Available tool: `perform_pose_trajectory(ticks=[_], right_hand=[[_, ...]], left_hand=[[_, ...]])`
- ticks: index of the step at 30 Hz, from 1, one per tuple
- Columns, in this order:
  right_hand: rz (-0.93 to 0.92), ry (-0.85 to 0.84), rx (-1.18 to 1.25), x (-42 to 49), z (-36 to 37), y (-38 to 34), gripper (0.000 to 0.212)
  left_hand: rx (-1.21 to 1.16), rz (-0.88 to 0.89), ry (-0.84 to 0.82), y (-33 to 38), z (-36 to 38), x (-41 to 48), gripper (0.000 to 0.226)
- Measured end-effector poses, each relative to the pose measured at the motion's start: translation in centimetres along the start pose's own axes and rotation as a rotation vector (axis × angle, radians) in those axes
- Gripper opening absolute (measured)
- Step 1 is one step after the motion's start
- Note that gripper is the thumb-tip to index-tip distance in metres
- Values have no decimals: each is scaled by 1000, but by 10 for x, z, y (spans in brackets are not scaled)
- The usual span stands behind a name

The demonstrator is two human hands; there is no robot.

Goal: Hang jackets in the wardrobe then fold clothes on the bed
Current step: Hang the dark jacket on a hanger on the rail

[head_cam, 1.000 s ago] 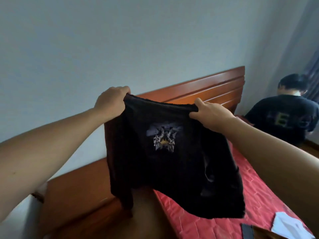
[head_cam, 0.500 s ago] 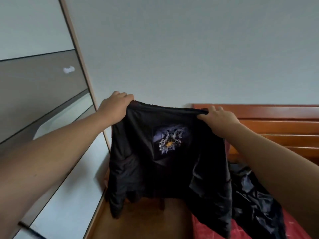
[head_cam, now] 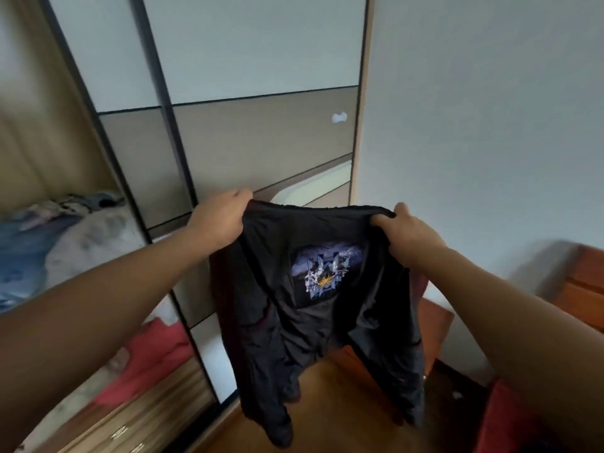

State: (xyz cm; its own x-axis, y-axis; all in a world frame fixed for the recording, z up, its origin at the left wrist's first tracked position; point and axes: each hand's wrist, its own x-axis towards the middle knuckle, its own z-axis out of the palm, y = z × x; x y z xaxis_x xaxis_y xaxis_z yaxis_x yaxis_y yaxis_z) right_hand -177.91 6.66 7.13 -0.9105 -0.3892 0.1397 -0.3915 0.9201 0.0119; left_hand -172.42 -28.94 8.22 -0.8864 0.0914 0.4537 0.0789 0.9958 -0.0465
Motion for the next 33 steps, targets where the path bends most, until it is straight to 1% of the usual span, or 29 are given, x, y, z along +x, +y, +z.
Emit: perform_pose_trajectory(ticks=[5,7,9,11,13,15,18,20,22,24,25,27,28,30,33], right_hand=[[-321,23,-158,36,-5,-92,59],[-430,35,-209,45,-8,-135,59],[-526,48,-266,50,-9,-180,58],[-610,83,-283,51,-10,-225,54],[-678,103,-284,48,-13,-268,49],[-708,92,-227,48,-21,-309,47],[-815,100,-307,49,-28,-366,45],[-805,62,-246,46,-38,-402,47],[-869,121,-239,51,-43,-439,40],[-858,181,-206,56,-45,-472,30],[-838,189,-192,58,-47,-486,28],[-793,155,-104,62,-53,-513,33],[-775,117,-85,65,-60,-524,32],[-795,86,-113,75,-74,-544,24],[-840,78,-16,107,-96,-571,18]], left_hand=[[95,-162,-17,-99,-34,-71,18],[116,-205,-18,-137,-48,-106,18],[158,-293,-22,-171,-65,-145,18],[190,-361,1,-199,-80,-185,23],[211,-383,24,-222,-95,-225,31],[255,-440,3,-243,-112,-261,28],[295,-611,-54,-277,-141,-301,26],[328,-688,-107,-293,-159,-322,24],[343,-717,-103,-308,-174,-339,18],[339,-753,-97,-324,-187,-351,15],[336,-778,-94,-332,-193,-355,14],[332,-806,-65,-351,-204,-356,14],[330,-816,-48,-361,-209,-355,15],[339,-846,-24,-380,-222,-347,16],[375,-895,9,-407,-240,-326,17]])
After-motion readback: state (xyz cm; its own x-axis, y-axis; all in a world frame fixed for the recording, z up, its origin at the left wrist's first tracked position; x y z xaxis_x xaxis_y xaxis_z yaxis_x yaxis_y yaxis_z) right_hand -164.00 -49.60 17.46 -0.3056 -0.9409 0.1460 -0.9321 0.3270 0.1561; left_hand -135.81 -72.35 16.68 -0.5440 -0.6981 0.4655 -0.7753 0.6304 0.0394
